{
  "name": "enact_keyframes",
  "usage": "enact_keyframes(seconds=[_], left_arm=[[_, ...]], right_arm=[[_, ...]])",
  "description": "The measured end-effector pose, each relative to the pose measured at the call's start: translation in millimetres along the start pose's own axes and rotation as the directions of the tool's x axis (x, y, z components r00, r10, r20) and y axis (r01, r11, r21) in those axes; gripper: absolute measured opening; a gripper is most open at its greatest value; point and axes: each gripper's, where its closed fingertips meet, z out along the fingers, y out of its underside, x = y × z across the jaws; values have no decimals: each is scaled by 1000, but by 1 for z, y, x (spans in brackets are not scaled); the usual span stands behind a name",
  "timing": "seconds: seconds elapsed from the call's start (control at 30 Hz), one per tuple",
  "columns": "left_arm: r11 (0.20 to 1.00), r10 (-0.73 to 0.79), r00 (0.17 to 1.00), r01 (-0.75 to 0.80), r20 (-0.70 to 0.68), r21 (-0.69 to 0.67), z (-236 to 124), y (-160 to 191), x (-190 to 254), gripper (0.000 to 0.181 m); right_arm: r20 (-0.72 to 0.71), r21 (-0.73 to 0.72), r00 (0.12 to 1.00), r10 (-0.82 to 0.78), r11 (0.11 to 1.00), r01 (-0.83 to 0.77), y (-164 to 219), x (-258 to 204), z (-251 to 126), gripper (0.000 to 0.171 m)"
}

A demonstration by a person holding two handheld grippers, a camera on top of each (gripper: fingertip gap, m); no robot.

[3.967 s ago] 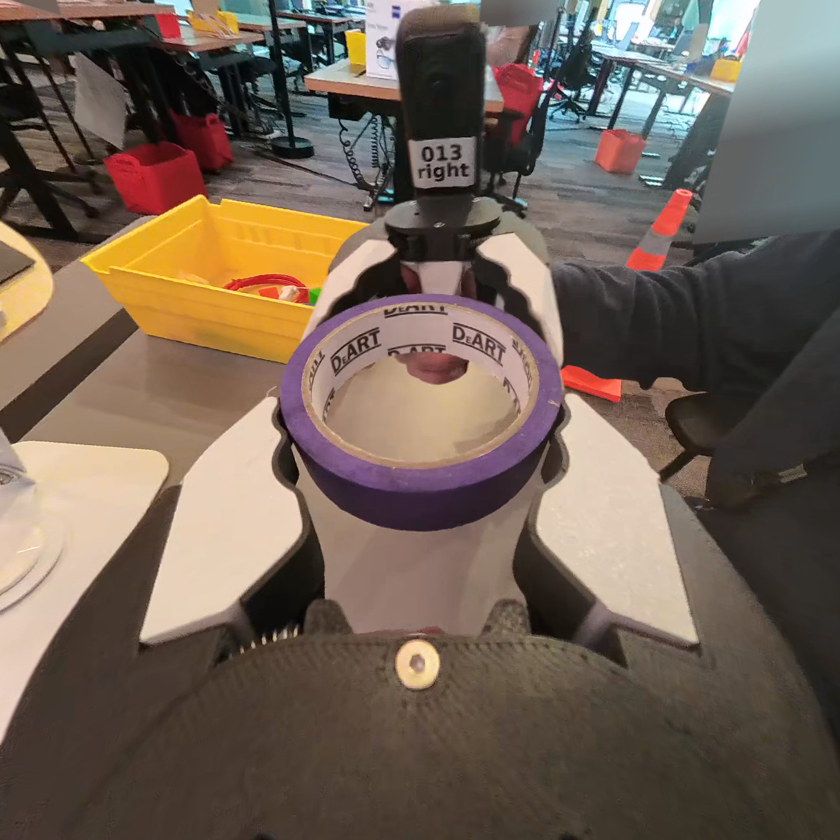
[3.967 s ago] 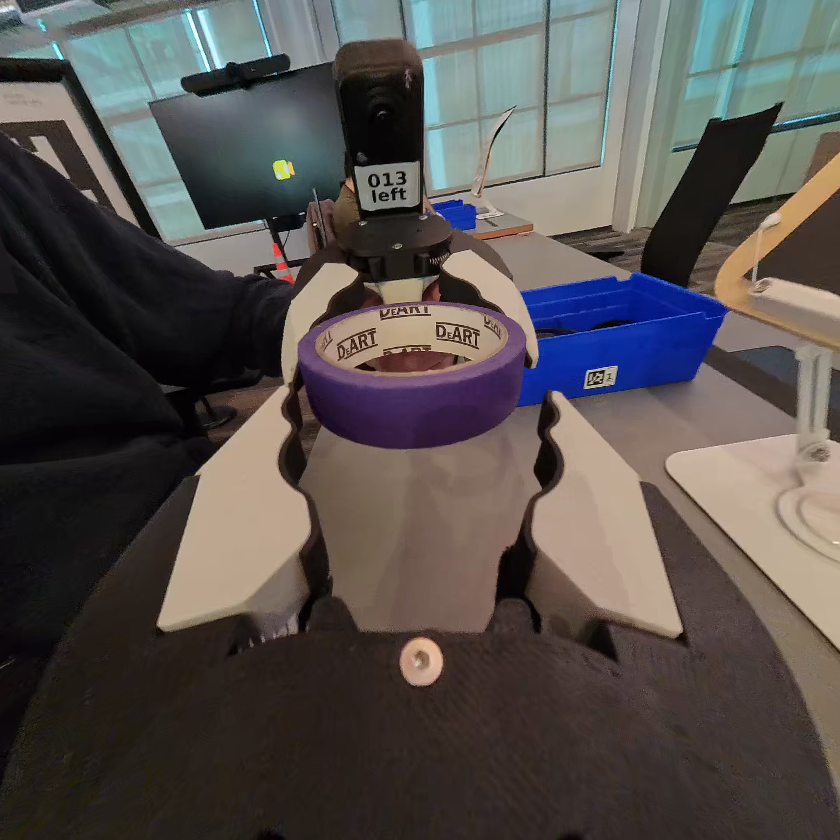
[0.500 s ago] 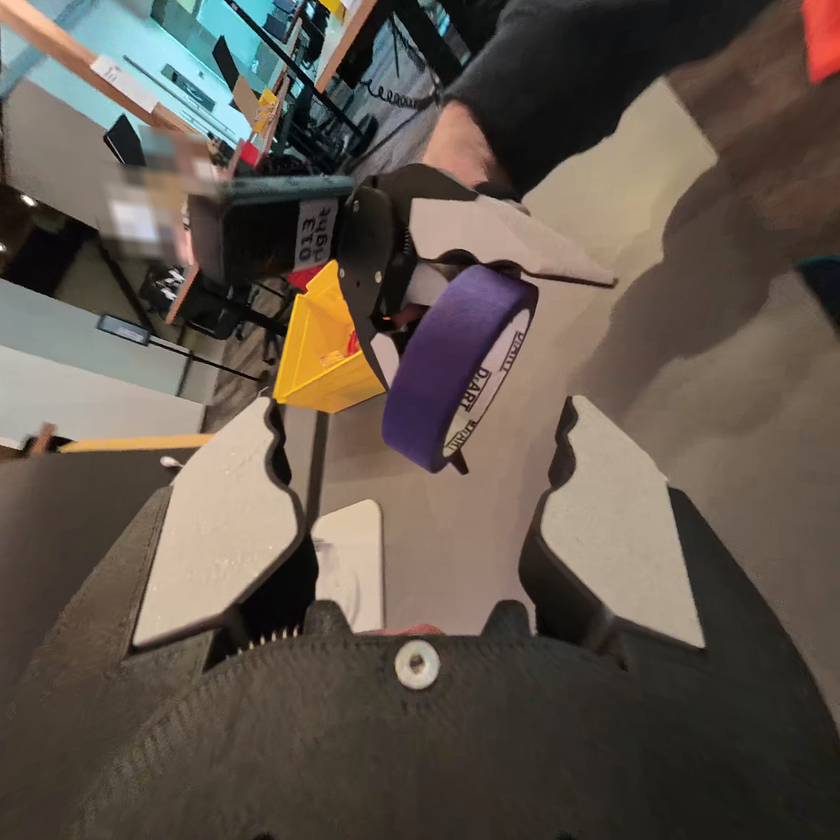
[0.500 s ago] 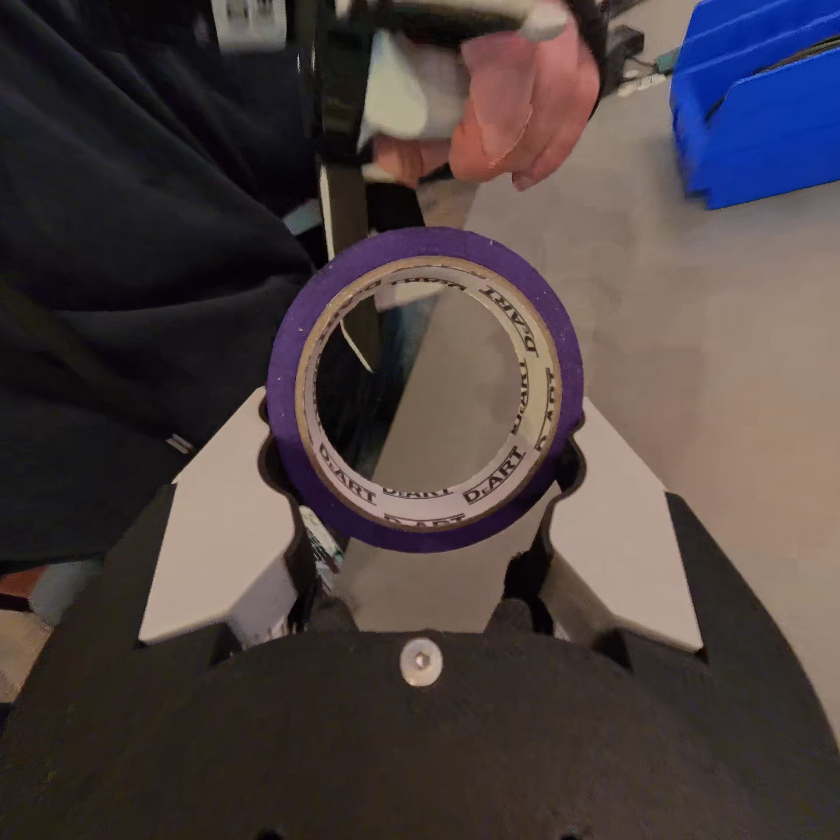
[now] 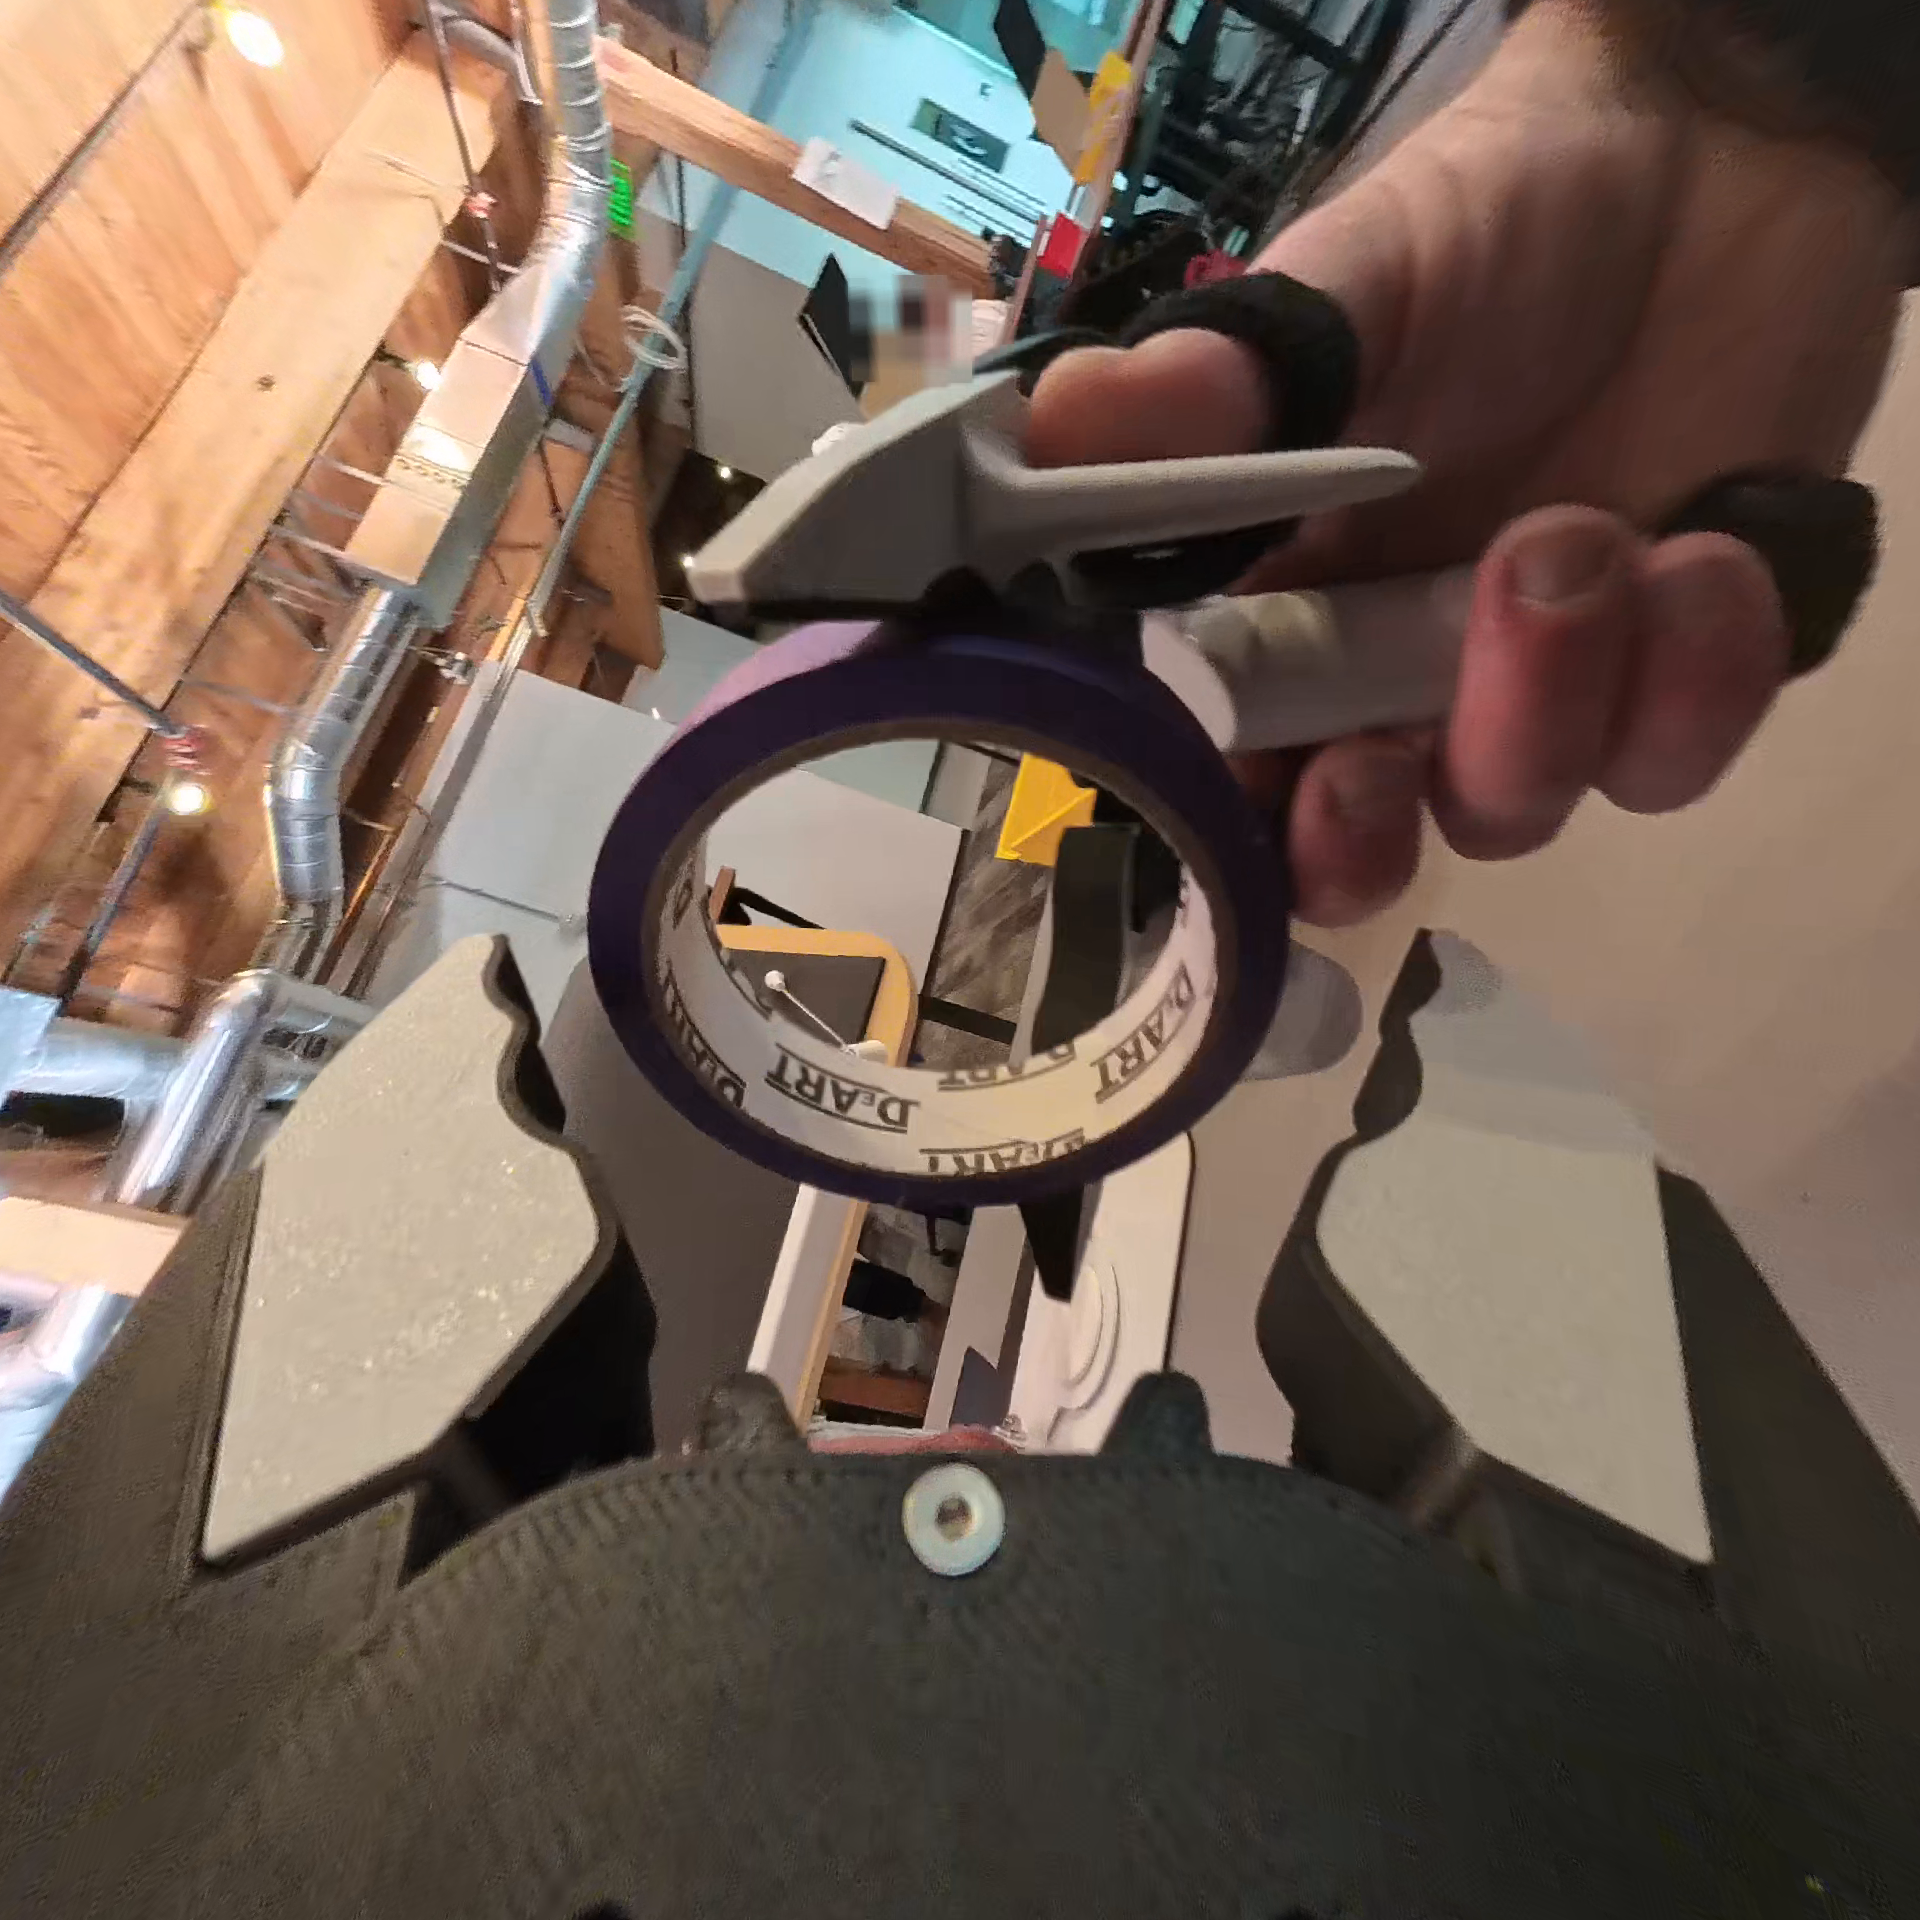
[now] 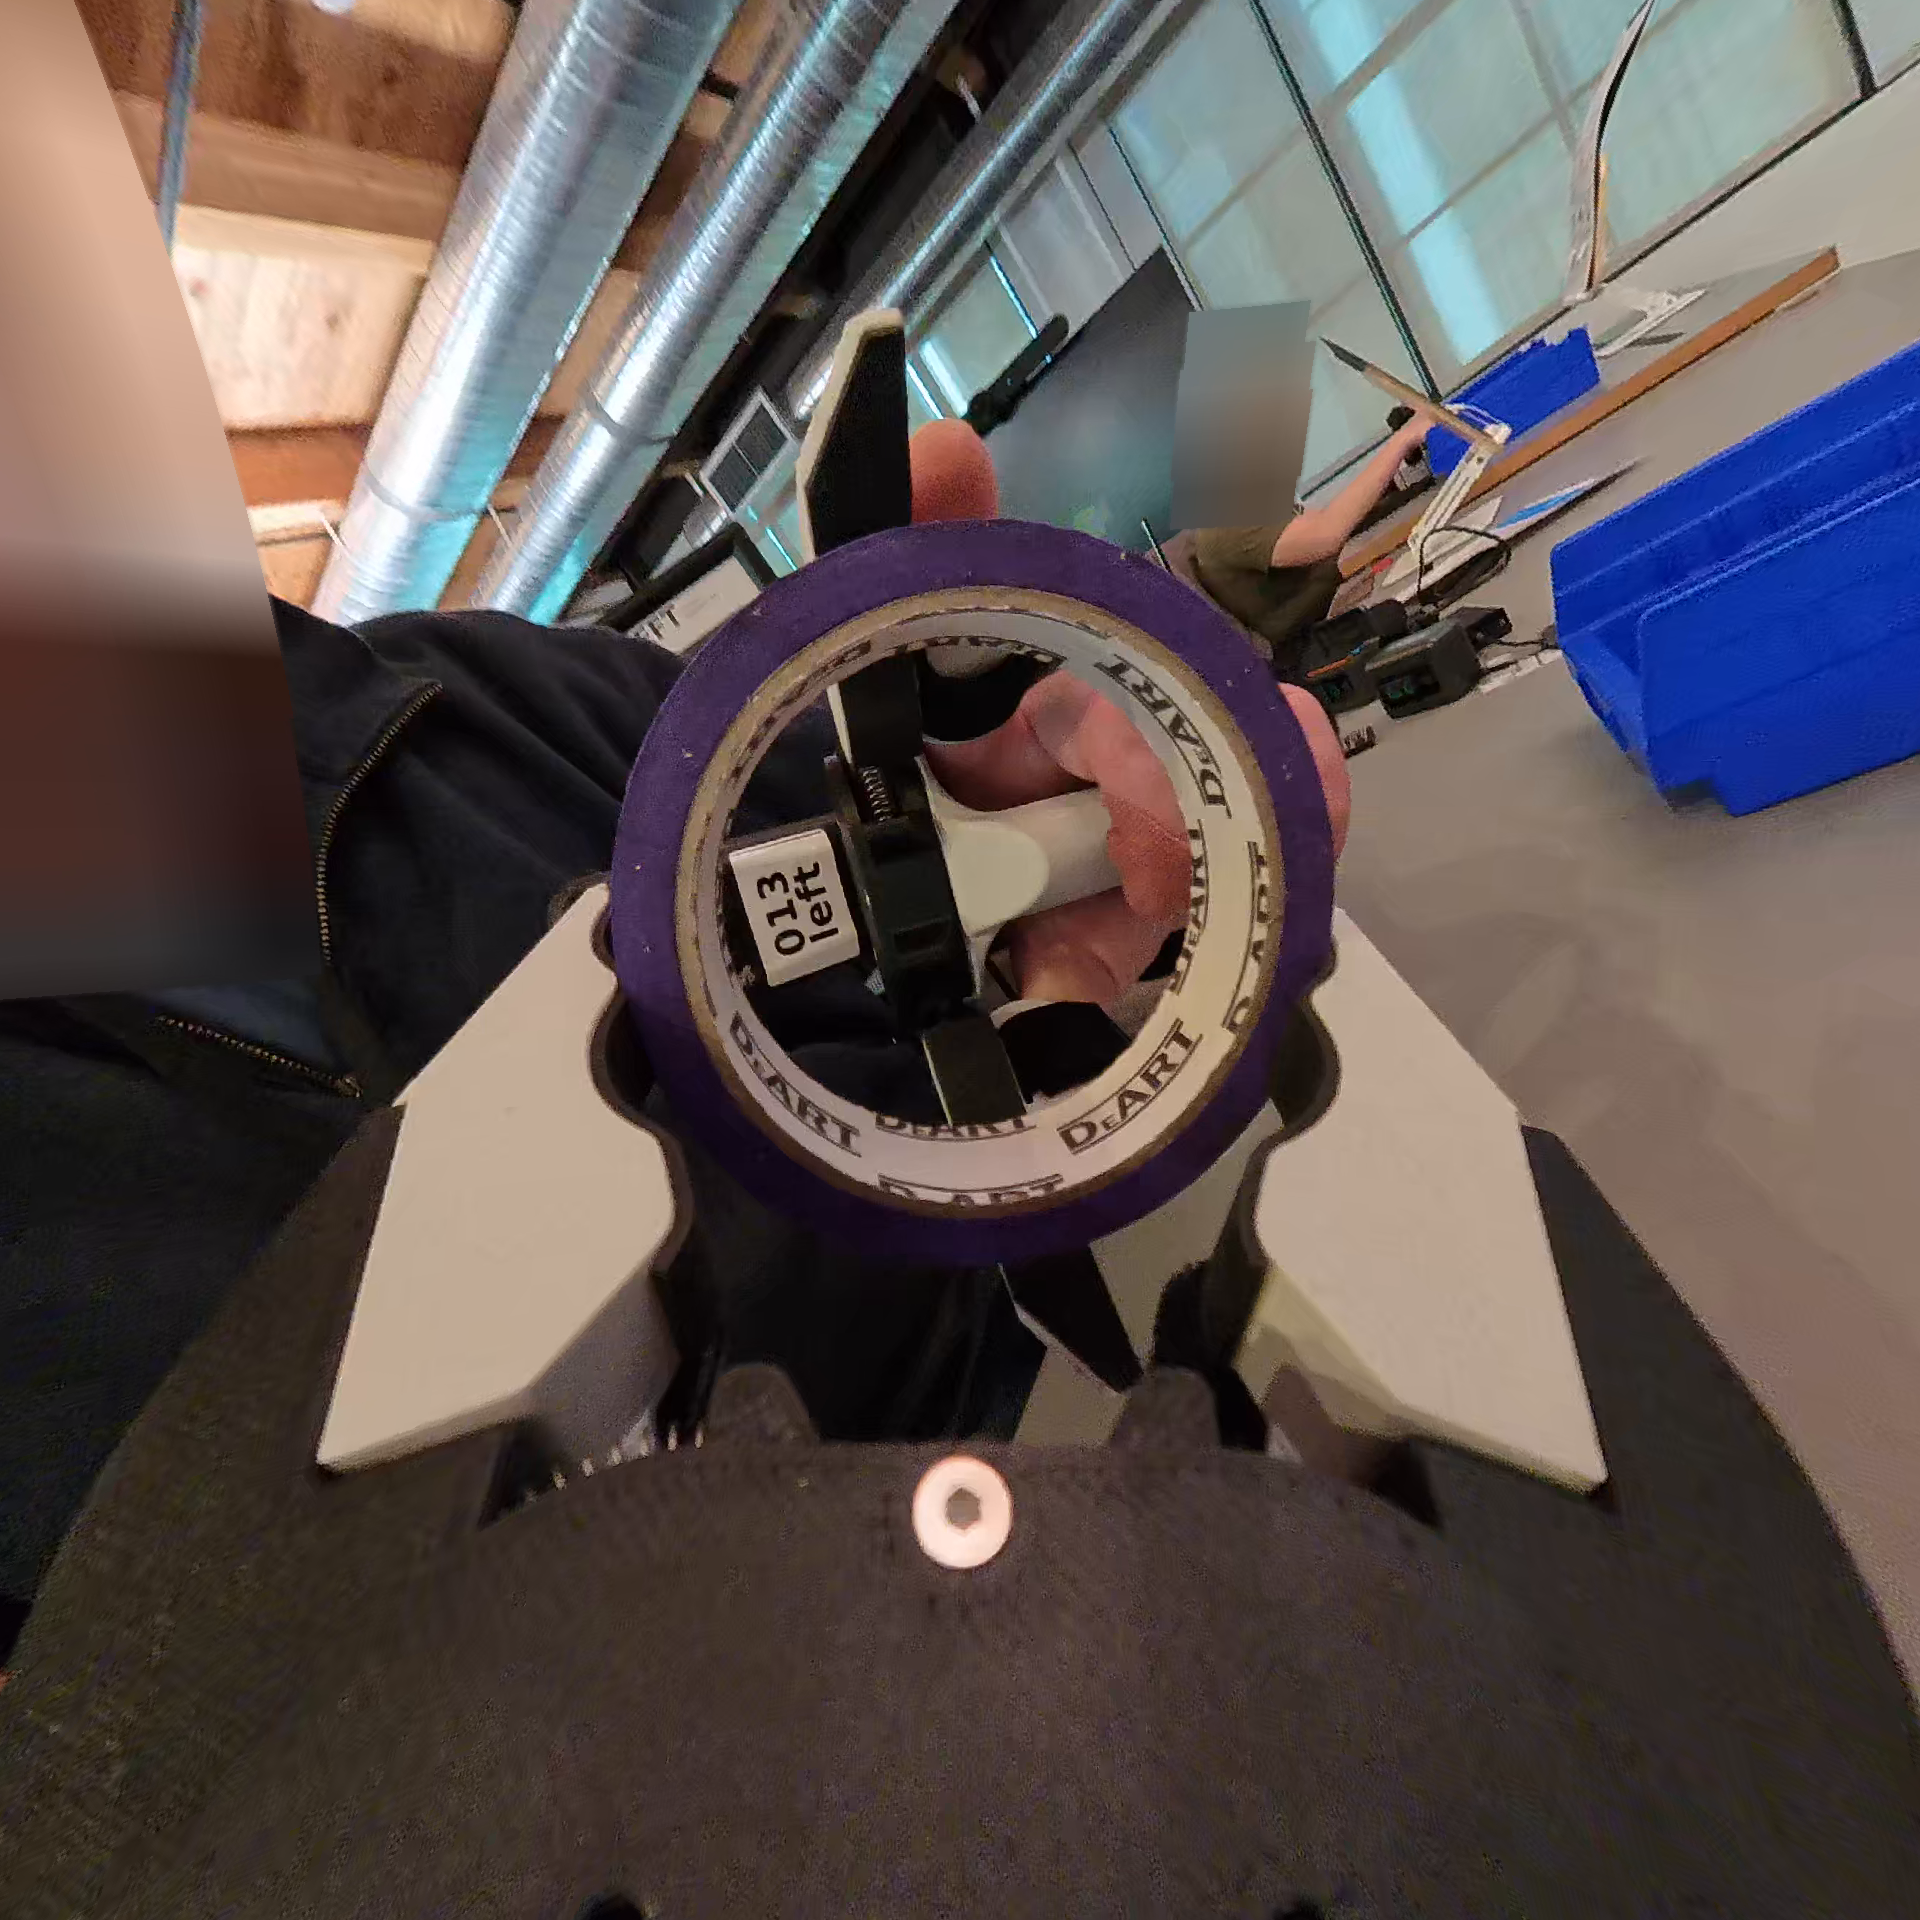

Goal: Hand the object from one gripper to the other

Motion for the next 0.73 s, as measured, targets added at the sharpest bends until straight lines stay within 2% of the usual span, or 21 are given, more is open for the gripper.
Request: enact_keyframes(seconds=[0.2, 0.43, 0.47, 0.5, 0.57, 0.63, 0.73], left_arm=[[999, -45, 998, 44, -39, -26, 5, 8, 5, 141], [996, -73, 993, 68, -92, -50, 4, 12, 6, 136], [993, -113, 988, 107, -101, -56, 4, 13, 4, 136], [987, -155, 981, 148, -116, -69, 3, 15, 3, 136], [962, -263, 950, 246, -171, -115, 3, 21, 1, 136], [926, -374, 897, 346, -234, -153, 2, 26, 0, 136], [813, -582, 742, 539, -334, -220, 0, 31, -1, 136]], right_arm=[[21, -19, 999, 26, 999, -26, 12, -2, 11, 121], [-6, 30, 1000, 8, 1000, -7, 6, 2, 10, 122], [-41, 26, 999, -21, 999, 22, 5, 5, 9, 128], [-103, 0, 993, -62, 998, 62, 6, 10, 6, 140], [-221, -57, 960, -171, 985, 162, 6, 18, -4, 154], [-312, -109, 904, -293, 956, 273, 1, 20, -14, 156], [-388, -243, 783, -487, 873, 423, -4, 15, -25, 157]])
